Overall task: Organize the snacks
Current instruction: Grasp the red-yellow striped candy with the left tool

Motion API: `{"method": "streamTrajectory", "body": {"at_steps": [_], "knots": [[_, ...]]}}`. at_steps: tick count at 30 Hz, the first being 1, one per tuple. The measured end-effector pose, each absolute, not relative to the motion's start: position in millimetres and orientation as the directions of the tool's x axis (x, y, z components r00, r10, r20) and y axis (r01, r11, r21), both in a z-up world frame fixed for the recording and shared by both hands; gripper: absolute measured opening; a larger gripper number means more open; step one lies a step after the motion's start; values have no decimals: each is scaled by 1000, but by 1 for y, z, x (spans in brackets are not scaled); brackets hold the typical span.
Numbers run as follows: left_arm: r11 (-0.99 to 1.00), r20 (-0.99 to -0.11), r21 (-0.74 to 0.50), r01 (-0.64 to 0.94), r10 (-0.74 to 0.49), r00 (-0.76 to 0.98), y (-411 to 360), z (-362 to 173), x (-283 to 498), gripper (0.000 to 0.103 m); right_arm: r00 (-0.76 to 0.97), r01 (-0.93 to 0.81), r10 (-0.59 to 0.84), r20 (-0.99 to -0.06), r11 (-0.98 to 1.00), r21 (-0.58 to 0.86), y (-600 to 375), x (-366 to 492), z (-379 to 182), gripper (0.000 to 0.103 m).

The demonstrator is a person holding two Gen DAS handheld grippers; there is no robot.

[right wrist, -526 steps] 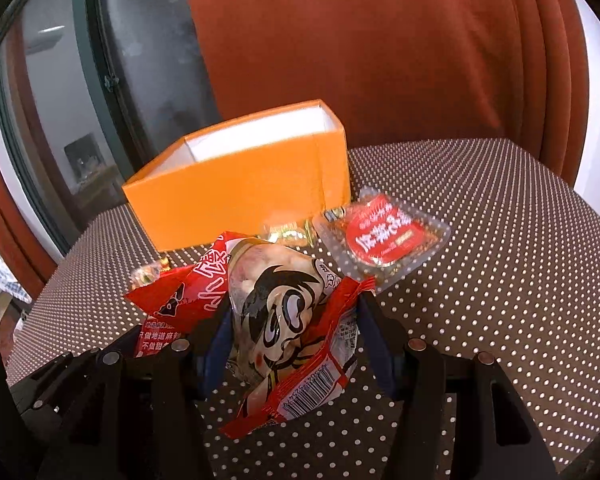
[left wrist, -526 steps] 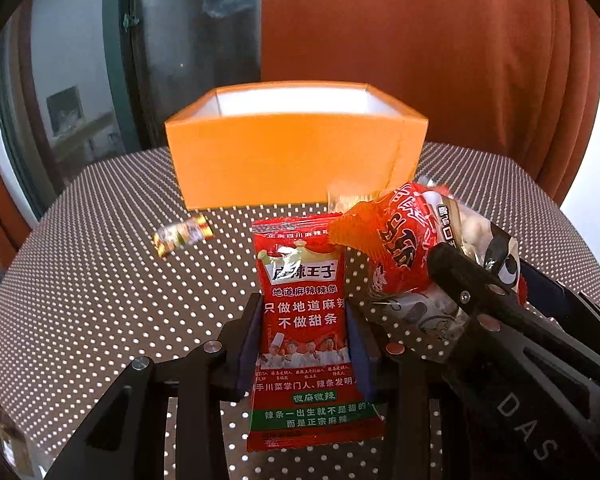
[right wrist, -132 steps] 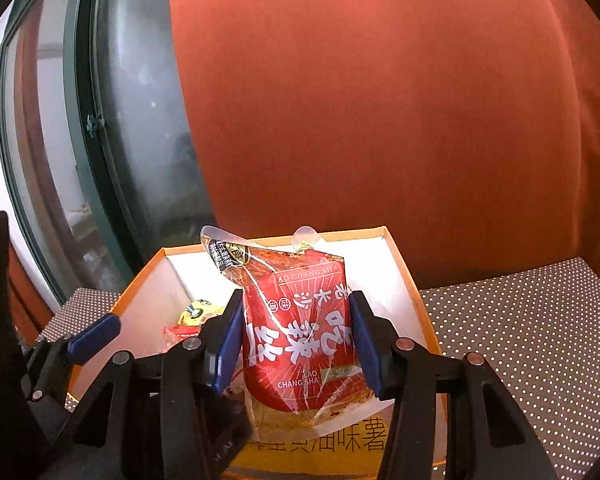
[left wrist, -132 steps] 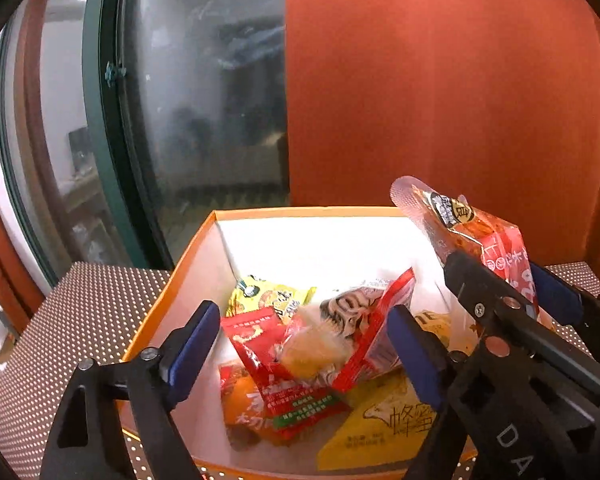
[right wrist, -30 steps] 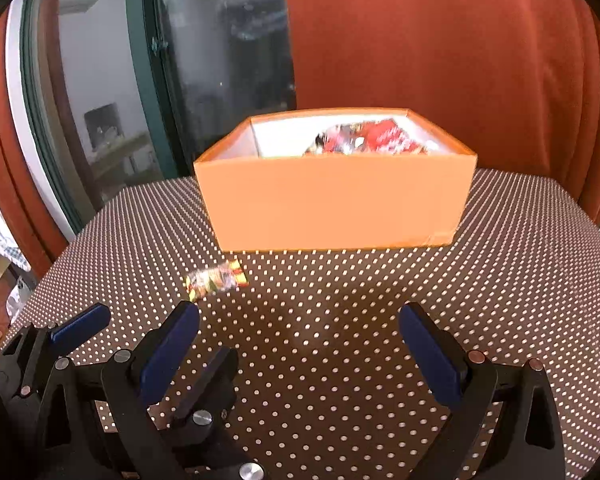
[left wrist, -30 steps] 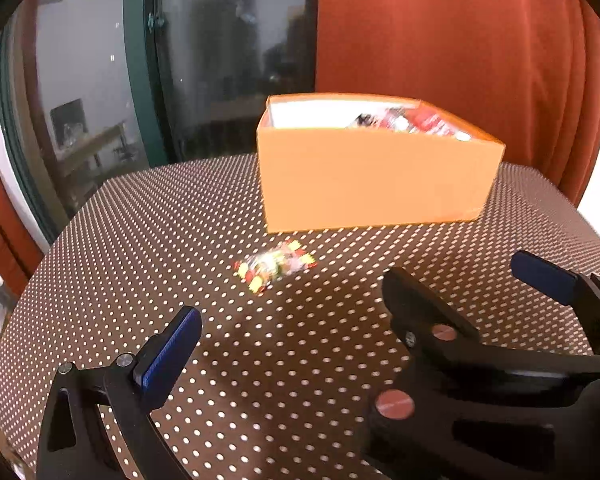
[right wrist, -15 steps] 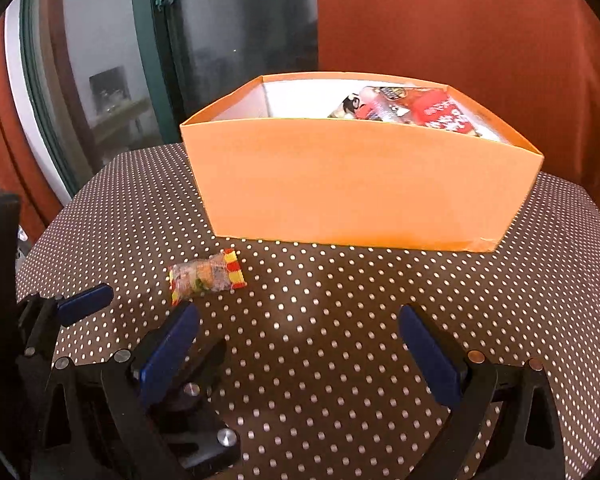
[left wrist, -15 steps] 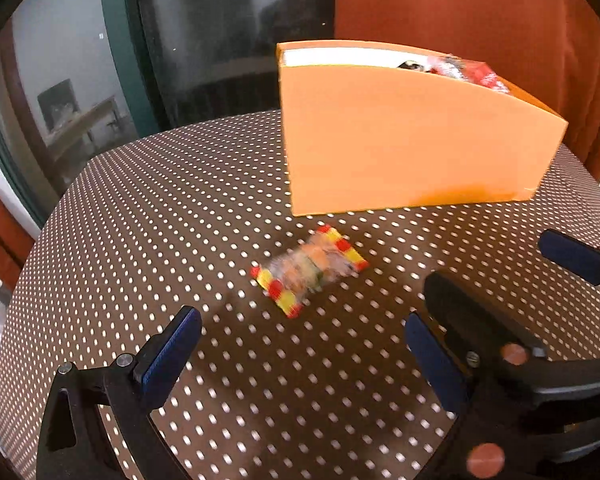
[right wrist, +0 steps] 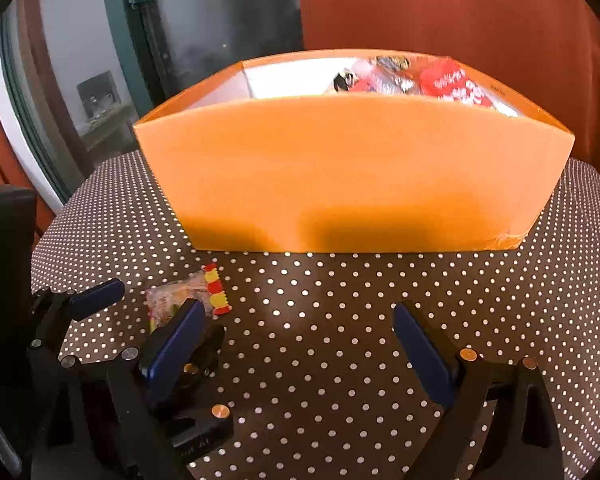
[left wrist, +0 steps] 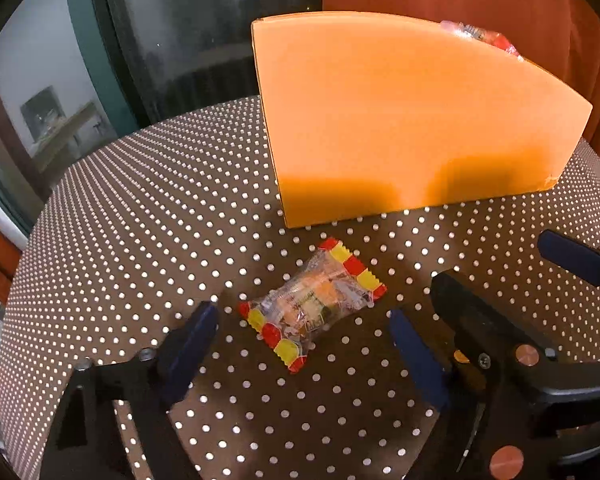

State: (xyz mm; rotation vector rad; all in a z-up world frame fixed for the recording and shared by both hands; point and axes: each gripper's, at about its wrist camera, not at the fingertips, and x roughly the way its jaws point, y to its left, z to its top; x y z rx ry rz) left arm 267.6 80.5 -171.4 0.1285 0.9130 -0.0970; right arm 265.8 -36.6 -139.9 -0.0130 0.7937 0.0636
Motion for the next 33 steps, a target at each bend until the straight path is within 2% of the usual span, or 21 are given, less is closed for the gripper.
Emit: {"method": "streamTrajectory", "body": {"at_steps": [6,9,11,14,16,20,27,28,29,31,33], "knots": [[989,-778,41,139,-56,626,82,-172,274,77,695,-69,68,-716,997,29,-35,268,-145,95],[986,-775,33,163,-77,627,78,-171,273,64,697,-65,73,-713,997,38,-37,265,-145,95],[984,-775,23,179,-96,625,76,-171,272,44,696,-64,82,-713,997,51,-40,263,-145,95],[978,-766,44,205,-99,635,65,-170,270,27,701,-54,70,-709,998,44,-47,256,-144,95],[974,-759,76,214,-82,646,53,-169,266,18,699,-41,54,-713,999,36,-52,255,-145,94],[971,-754,118,209,-50,655,38,-168,259,8,678,-22,63,-732,998,65,-65,252,-150,93],[975,-773,72,208,-77,629,25,-164,237,10,681,-42,68,-730,998,53,-73,233,-148,93],[974,-770,88,210,-67,634,24,-163,238,15,682,-41,66,-728,998,52,-75,232,-148,93],[973,-766,102,208,-57,640,24,-160,237,28,683,-38,65,-728,998,53,-77,232,-146,93],[969,-747,127,214,-48,663,24,-153,237,43,683,-40,79,-727,997,71,-81,231,-144,93],[965,-736,138,222,-50,675,20,-146,236,62,689,-42,95,-718,995,92,-83,231,-139,93]]}}
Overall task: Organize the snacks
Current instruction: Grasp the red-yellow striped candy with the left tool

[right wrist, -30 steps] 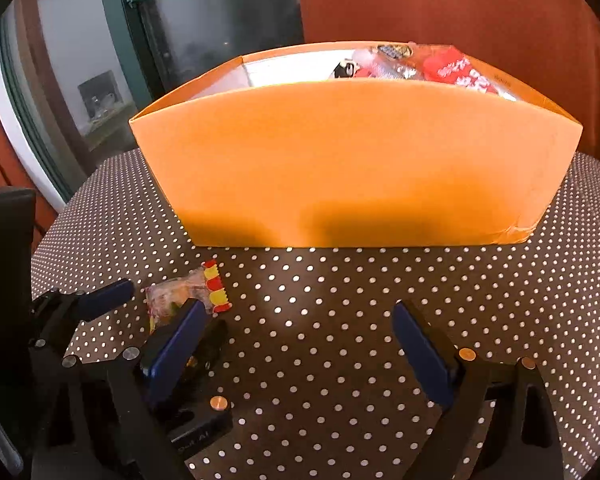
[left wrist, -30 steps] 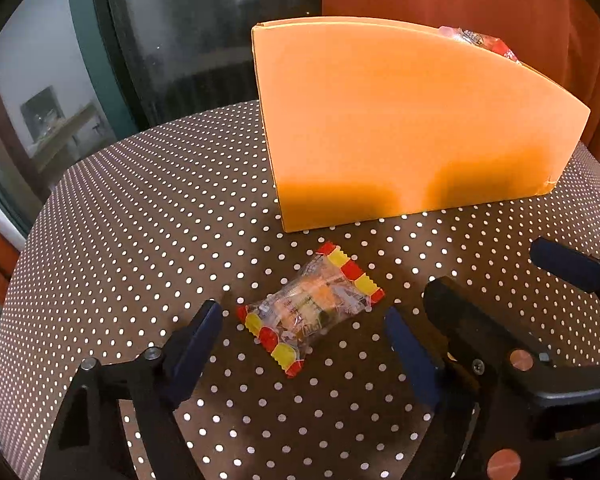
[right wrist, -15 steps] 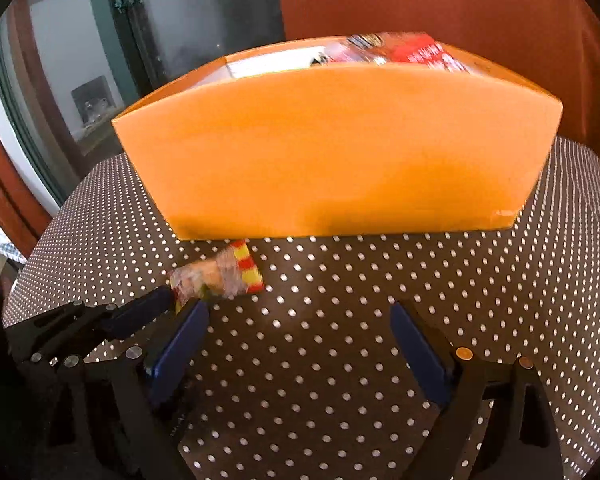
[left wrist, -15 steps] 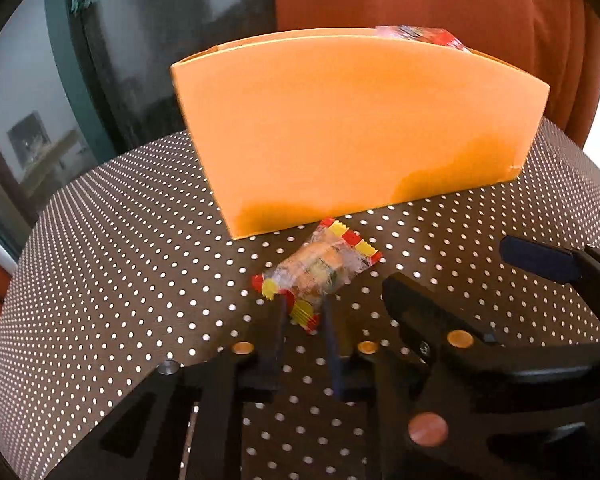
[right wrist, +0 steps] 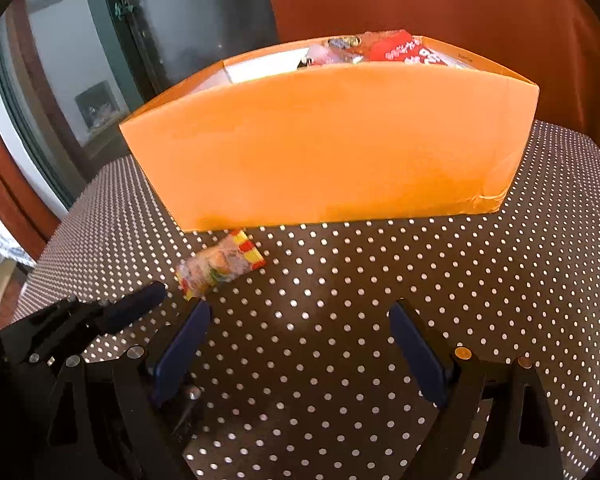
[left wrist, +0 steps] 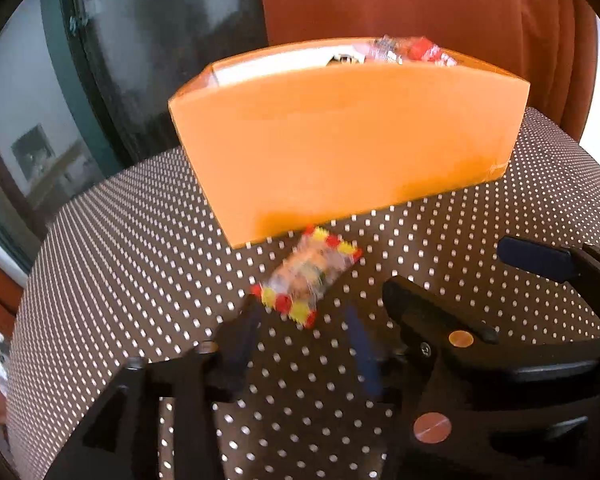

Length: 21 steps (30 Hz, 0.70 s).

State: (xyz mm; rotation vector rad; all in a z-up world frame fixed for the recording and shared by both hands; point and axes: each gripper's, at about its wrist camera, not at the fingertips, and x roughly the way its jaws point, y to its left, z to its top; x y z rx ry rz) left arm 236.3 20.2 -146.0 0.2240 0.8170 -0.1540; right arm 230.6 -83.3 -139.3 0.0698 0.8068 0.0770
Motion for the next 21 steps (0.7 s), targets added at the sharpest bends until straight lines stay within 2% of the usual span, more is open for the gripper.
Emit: {"method": "streamTrajectory", "body": {"at_steps": [1,2,9,11,14,18,21], "knots": [[964,-730,145,223,-48,682,18,-142,239,74,694,-41,99,-713,994,98,-84,231,-136,93],[962,-721,151,227,-50,692,16,-139,242,76,700,-39,101,-707,994,103,-85,231,-133,93],[947,-735,111,302,-127,666,24,-146,274,74,700,2,91,-709,992,129,-95,249,-125,93],[950,-752,106,295,-118,649,24,-152,284,56,693,11,87,-715,991,131,-98,254,-129,93],[953,-762,80,291,-129,634,25,-160,290,41,678,22,73,-731,993,119,-102,260,-135,93],[953,-764,85,292,-125,633,24,-157,285,29,669,18,92,-738,990,140,-102,263,-139,93],[962,-763,75,264,-115,636,27,-155,273,28,672,20,79,-737,992,125,-98,260,-140,93]]}}
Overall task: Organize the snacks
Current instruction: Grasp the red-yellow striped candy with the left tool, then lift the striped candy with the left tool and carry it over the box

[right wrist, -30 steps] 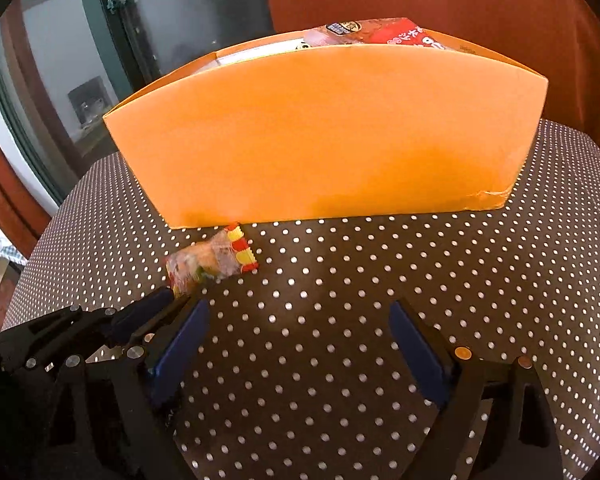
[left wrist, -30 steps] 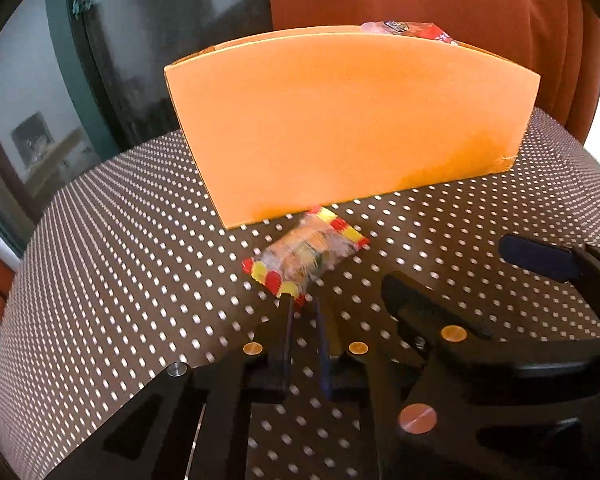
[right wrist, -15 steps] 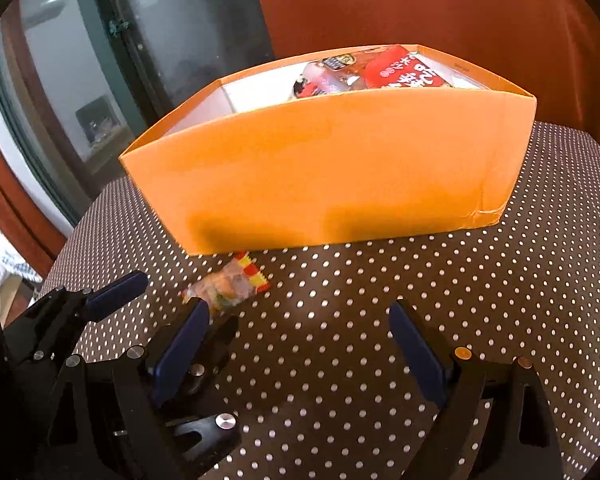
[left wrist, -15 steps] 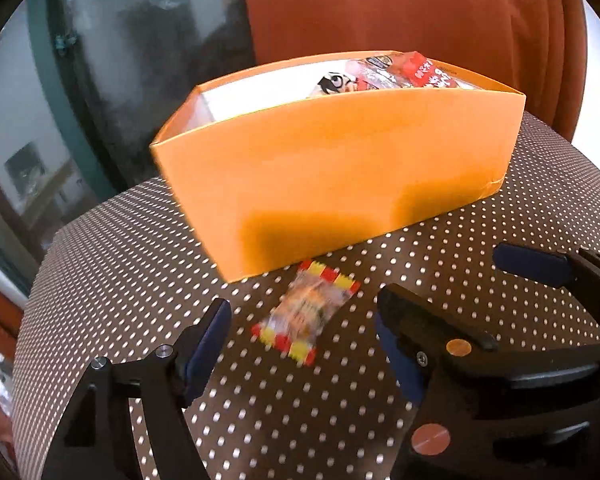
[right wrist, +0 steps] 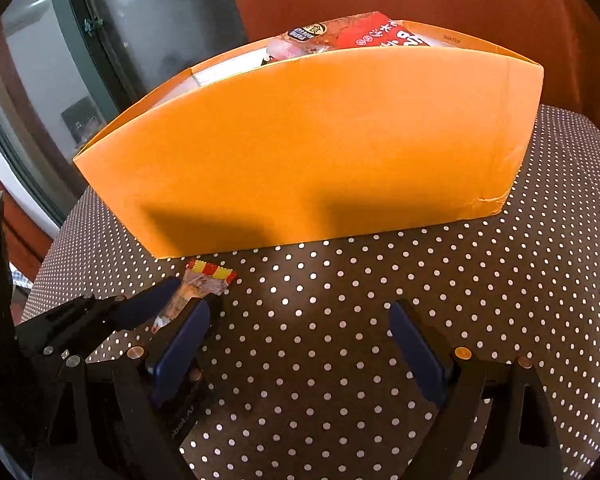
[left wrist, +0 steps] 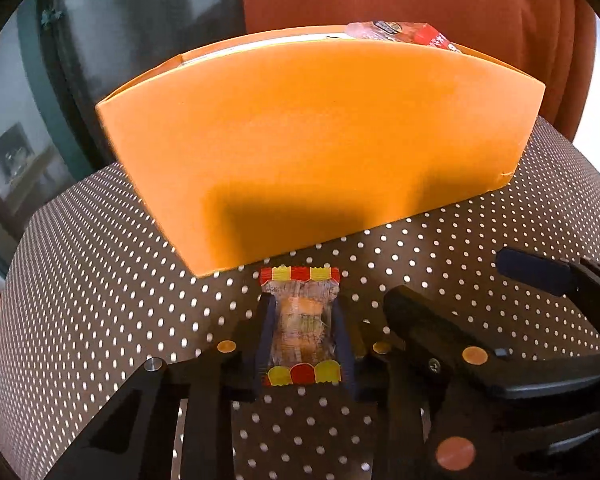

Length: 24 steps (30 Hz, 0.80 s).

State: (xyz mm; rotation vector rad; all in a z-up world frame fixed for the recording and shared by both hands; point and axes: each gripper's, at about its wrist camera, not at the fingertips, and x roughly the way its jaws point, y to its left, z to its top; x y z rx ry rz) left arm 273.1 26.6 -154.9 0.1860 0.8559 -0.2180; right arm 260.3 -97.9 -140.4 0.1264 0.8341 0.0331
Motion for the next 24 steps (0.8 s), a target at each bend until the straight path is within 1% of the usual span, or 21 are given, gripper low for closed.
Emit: {"method": "streamTrajectory", "body": {"at_steps": [7,14,20,24], "knots": [[975,-758,52,217,-103,644,34,-148,239,27,667,19,64,-742,995,102,-93,235,-142,93],[982,-737,56,182,-82,671,30,-133,197,27,671,15,61,-739,995,96,-97,209,-133,93],[989,-718,27,146,-82,692,40,-111,164,27,685,14,57,-726,996,92,-103,182,-116,93],[992,-690,20,123,-75,720,37,-80,153,27,704,8,61,-707,995,94,-106,168,-98,93]]}}
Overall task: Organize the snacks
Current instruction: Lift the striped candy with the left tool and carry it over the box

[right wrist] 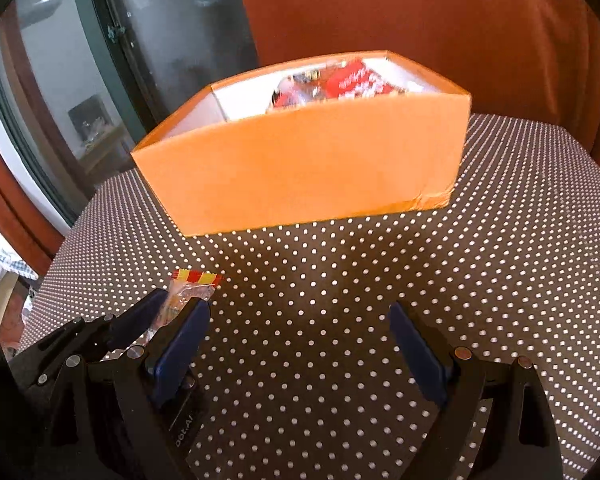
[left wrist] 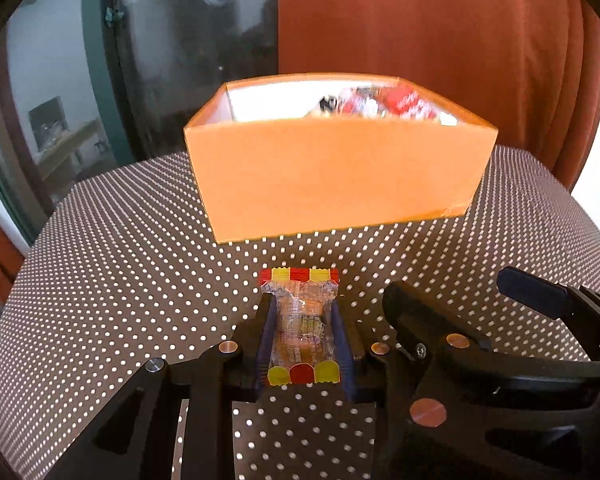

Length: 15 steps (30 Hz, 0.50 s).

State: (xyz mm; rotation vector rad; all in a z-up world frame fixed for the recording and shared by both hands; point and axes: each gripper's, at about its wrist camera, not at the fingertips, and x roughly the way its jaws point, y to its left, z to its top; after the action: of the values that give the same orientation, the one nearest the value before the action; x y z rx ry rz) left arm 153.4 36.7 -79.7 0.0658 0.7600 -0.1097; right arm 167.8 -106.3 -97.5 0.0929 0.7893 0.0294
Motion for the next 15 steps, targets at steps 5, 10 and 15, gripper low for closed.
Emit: {"method": "streamTrajectory", "body": {"at_steps": [5,10,15], "knots": [[995,-646,13,96,-65,760,24,-53,140,27,752,-8,49,-658,998,65,-103,152,-63,93],[998,-596,14,65,-44,802,13,-29,130,27,801,-20,13,-599,1000,-6,-100,146,-28,94],[999,-549,6,44,-34,835,10,0,119,27,834,-29,16,-551,999,-15,-103,141,-2,94]]}}
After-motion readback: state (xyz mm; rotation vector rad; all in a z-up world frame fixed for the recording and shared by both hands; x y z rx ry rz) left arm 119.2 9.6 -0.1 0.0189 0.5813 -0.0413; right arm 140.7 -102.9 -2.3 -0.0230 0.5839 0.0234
